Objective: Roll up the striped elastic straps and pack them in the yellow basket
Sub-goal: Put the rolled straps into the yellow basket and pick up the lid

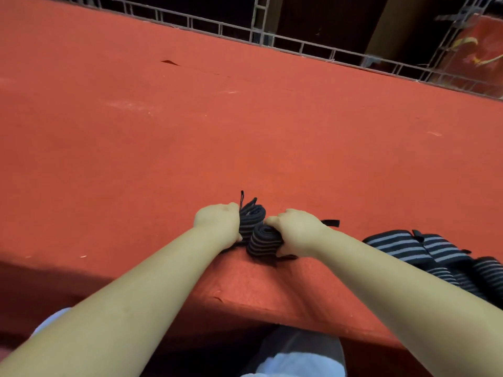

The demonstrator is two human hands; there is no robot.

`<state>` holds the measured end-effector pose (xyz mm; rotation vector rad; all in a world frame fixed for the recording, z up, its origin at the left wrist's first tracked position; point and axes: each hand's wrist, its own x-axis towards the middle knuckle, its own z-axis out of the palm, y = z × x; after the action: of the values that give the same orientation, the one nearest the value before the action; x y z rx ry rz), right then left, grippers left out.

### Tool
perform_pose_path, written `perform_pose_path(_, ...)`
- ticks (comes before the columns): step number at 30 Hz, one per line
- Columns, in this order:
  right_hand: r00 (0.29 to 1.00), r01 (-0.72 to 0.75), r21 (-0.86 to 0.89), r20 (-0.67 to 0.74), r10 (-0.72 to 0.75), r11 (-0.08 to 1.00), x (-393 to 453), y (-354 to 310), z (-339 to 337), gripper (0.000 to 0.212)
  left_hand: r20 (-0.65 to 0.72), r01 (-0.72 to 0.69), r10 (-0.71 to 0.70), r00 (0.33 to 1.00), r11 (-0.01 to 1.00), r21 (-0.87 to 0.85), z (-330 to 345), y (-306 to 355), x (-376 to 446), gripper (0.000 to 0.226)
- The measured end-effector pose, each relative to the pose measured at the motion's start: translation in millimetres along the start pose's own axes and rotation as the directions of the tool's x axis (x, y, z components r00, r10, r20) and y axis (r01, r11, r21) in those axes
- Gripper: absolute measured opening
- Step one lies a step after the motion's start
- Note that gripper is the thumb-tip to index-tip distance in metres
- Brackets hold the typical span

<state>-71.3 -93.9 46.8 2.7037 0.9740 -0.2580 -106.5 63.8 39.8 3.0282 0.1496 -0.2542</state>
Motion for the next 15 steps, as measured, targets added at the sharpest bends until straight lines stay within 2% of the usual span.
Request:
perform_pose_path(5, 0.999, 0.026, 0.069, 0.03, -0.028, 0.997, 5.5, 7.7, 2.3, 0.04, -0.029, 0.009, -0.01, 1.0, 0.999, -0.036, 2.8, -1.1, -2.6, 0.045)
perform_pose_path(10, 0.997, -0.029, -0.004, 0.077, 0.03, 1.0, 5.1, -1.0, 1.2, 0.041, -0.111, -0.022, 0.02, 0.994, 1.0, -0.017, 11.4, 1.8, -10.2, 0.044)
perform_pose_path(15, 0.995, -0.083, -0.016, 0.047, 0.084, 0.996, -4.6, -6.4, 6.8, 0.033, -0.097, -0.121, 0.127, 0.987, 0.991, 0.057, 9.6, 0.8, -4.5, 0.047)
